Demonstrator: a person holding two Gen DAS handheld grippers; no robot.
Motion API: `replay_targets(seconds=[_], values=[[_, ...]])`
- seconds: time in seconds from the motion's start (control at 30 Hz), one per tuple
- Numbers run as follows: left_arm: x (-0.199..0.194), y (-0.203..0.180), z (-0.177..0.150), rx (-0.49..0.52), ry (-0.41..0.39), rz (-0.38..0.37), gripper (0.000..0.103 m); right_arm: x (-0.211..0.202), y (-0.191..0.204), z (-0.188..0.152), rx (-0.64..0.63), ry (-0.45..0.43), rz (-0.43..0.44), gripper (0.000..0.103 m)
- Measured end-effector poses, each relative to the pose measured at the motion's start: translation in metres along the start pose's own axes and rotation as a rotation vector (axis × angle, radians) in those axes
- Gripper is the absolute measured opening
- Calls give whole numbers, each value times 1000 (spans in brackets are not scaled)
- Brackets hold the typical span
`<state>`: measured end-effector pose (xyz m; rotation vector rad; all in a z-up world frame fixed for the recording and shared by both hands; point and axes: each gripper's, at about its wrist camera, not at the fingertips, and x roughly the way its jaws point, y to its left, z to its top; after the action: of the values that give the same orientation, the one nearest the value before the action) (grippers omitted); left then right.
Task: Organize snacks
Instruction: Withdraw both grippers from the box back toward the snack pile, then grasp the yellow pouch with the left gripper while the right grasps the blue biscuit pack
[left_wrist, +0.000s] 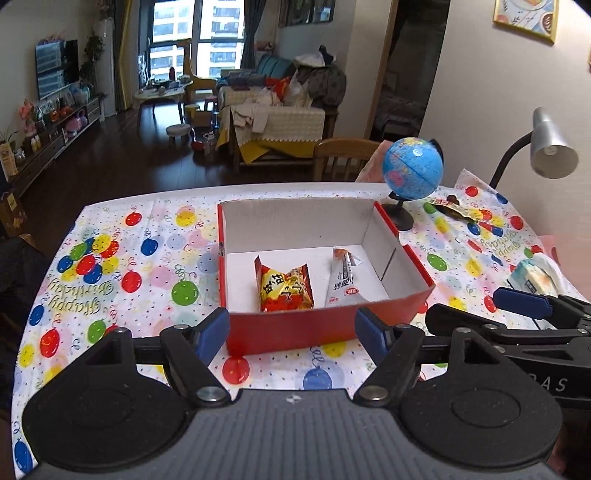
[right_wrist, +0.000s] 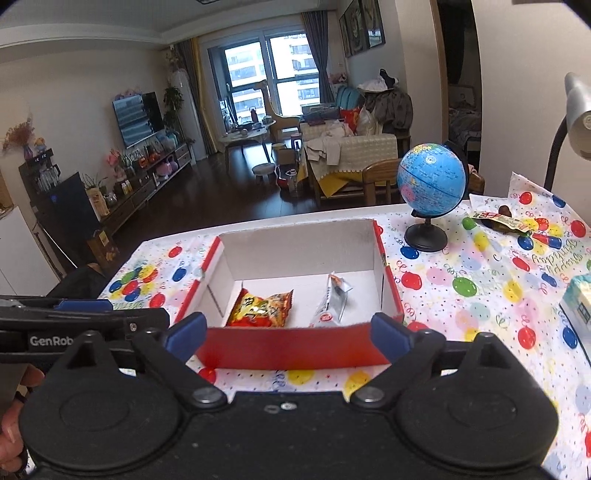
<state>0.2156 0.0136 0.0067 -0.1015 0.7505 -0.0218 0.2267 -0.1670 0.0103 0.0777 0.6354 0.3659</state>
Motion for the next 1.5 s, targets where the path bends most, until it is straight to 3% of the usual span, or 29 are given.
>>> replay_targets(seconds=[0.13, 0.37, 0.6, 0.87, 1.07, 1.5], values=[[-18, 4, -12, -12, -15, -7, 82, -19, 8, -12, -3, -13, -7, 98], [-38, 17, -39, -46, -11, -38, 83, -43, 20, -34, -22, -25, -20, 100], [-45, 27, -73, -78, 4, 3, 85, -47, 24, -67, 4, 10, -30, 100], [-24, 42, -116, -131, 127, 54, 85, -40, 25, -115, -9, 91, -49, 100], [-4, 39, -140, -96, 191, 94, 85, -27, 30, -138, -27, 160, -36, 100], [44, 41, -164, -65, 299, 149, 85, 20, 47, -171, -129, 300, 13, 97]])
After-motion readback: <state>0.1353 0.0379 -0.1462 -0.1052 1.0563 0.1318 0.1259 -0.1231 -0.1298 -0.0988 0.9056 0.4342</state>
